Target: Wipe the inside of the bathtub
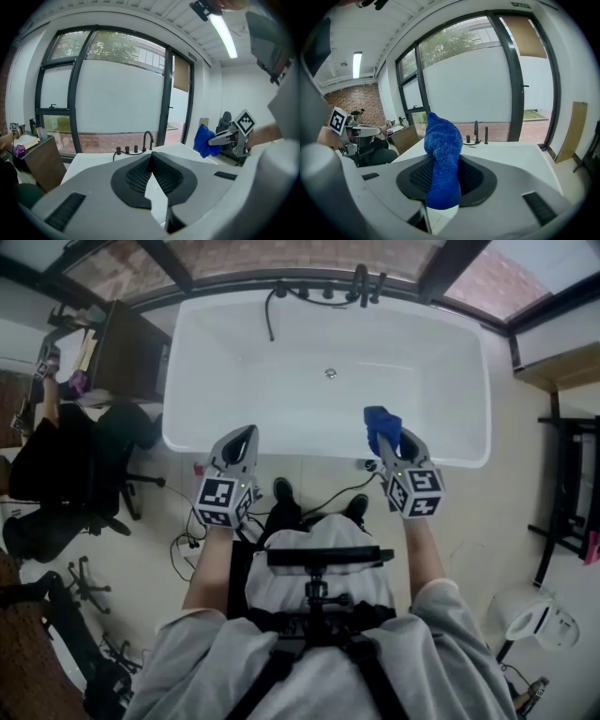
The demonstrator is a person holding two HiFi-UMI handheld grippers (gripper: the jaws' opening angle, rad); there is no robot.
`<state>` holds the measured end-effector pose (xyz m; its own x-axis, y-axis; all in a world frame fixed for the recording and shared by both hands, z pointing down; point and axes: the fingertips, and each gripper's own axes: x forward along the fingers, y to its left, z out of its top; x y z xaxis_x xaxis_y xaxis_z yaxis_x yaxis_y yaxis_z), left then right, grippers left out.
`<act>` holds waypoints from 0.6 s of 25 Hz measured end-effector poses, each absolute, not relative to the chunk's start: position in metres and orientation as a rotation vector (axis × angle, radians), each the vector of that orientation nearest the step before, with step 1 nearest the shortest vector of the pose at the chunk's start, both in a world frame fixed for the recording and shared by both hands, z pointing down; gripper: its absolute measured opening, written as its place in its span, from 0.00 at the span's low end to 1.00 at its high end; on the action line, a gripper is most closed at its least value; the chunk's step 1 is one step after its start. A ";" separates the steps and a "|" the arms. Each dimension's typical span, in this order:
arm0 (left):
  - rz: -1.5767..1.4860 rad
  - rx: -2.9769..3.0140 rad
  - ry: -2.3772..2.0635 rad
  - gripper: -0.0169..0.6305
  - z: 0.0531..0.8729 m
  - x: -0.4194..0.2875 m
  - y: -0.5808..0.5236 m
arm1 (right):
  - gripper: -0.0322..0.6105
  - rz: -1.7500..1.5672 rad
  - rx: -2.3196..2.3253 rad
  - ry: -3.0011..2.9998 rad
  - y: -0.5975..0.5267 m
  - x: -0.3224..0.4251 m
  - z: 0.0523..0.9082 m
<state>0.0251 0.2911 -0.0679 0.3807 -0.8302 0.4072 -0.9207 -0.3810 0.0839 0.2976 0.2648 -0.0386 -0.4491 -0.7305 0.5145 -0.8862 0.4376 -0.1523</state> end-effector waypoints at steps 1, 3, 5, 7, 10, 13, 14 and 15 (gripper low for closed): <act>0.432 2.341 -1.549 0.03 -0.069 0.032 0.294 | 0.24 0.578 1.372 -2.322 0.265 0.307 -0.038; 0.418 2.323 -1.569 0.03 -0.071 0.043 0.298 | 0.24 0.580 1.372 -2.322 0.265 0.325 -0.037; 0.402 2.303 -1.588 0.03 -0.071 0.051 0.304 | 0.24 0.578 1.370 -2.321 0.269 0.340 -0.037; 0.401 2.289 -1.600 0.03 -0.070 0.056 0.310 | 0.24 0.580 1.370 -2.318 0.274 0.352 -0.036; 0.412 2.286 -1.600 0.03 -0.071 0.064 0.317 | 0.24 0.584 1.382 -2.304 0.282 0.366 -0.034; 0.434 2.297 -1.592 0.03 -0.071 0.068 0.319 | 0.24 0.587 1.402 -2.290 0.288 0.377 -0.033; 0.433 2.300 -1.587 0.03 -0.071 0.069 0.319 | 0.24 0.587 1.410 -2.287 0.290 0.379 -0.033; 0.425 2.299 -1.582 0.03 -0.073 0.069 0.318 | 0.24 0.587 1.418 -2.284 0.291 0.381 -0.033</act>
<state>0.0689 0.3179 -0.0726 0.3433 -0.8427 0.4146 -0.9370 -0.3374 0.0902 0.3807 0.2913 -0.0332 -0.4142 -0.7421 0.5270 -0.9042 0.4015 -0.1454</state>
